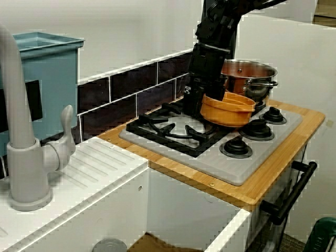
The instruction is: Lift pot from stove
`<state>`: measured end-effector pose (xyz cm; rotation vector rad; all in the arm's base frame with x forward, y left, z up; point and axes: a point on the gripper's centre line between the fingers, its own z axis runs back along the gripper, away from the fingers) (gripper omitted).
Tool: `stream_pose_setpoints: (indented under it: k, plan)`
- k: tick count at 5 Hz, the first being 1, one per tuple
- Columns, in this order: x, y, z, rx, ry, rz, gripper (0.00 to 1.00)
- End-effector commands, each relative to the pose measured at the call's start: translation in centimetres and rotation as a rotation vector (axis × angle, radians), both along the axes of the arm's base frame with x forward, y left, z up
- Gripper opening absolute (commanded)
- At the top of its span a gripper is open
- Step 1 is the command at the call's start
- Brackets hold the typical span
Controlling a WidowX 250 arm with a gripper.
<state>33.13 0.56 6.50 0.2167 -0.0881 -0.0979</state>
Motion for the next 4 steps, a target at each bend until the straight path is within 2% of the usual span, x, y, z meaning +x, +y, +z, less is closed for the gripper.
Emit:
stream_pose_setpoints:
  k: [1, 3, 4]
  plan:
    - [0.7, -0.1, 0.9, 0.008, -0.035, -0.005, 0.00]
    - [0.9, 0.1, 1.3, 0.002, -0.032, -0.002, 0.00]
    - [1.0, 0.5, 2.3, -0.020, -0.037, 0.002, 0.00]
